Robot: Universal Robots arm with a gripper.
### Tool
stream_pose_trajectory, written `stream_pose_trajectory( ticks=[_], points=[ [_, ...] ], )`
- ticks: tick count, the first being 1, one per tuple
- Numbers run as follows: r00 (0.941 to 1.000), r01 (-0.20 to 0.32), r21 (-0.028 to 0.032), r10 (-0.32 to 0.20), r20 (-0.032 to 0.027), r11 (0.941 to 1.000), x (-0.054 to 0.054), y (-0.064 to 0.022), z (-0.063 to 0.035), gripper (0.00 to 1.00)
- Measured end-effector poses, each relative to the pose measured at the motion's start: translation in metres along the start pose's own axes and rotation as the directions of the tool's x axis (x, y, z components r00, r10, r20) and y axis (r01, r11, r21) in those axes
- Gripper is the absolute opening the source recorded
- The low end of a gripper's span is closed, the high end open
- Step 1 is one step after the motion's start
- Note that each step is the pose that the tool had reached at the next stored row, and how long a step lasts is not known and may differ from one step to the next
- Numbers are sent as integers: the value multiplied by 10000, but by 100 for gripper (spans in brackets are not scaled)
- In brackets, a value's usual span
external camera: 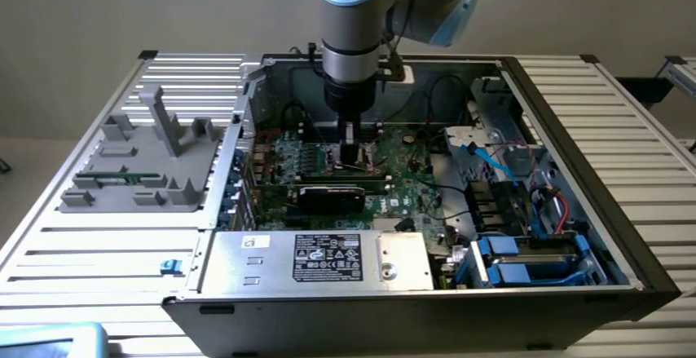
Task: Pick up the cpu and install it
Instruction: 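Place the cpu into insertion slot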
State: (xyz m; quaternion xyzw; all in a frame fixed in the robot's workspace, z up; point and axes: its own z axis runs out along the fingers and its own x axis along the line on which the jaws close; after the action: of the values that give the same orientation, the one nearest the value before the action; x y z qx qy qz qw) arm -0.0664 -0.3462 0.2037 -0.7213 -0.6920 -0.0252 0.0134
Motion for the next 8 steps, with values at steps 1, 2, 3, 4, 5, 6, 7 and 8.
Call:
stream_pose_trajectory(
  ticks=[1, 2, 3, 4, 5, 6, 7, 8],
  points=[
    [10000, 0, 4, 0, 0, 10000, 0, 7, 0, 54],
    [10000, 0, 6, 0, 1, 10000, 0, 15, 0, 54],
    [10000, -1, 8, 1, 1, 10000, 1, 24, 1, 54],
    [10000, 0, 9, 0, 0, 10000, 1, 25, 1, 54],
    [10000, -1, 10, 1, 2, 10000, 1, 25, 1, 54],
    [10000, 3, 9, -3, 1, 10000, 0, 25, 3, 54],
    [10000, 13, 10, -13, 2, 10000, 0, 25, 4, 54],
    [10000, 25, 11, -25, 2, 10000, 0, 25, 5, 54]
  ],
)
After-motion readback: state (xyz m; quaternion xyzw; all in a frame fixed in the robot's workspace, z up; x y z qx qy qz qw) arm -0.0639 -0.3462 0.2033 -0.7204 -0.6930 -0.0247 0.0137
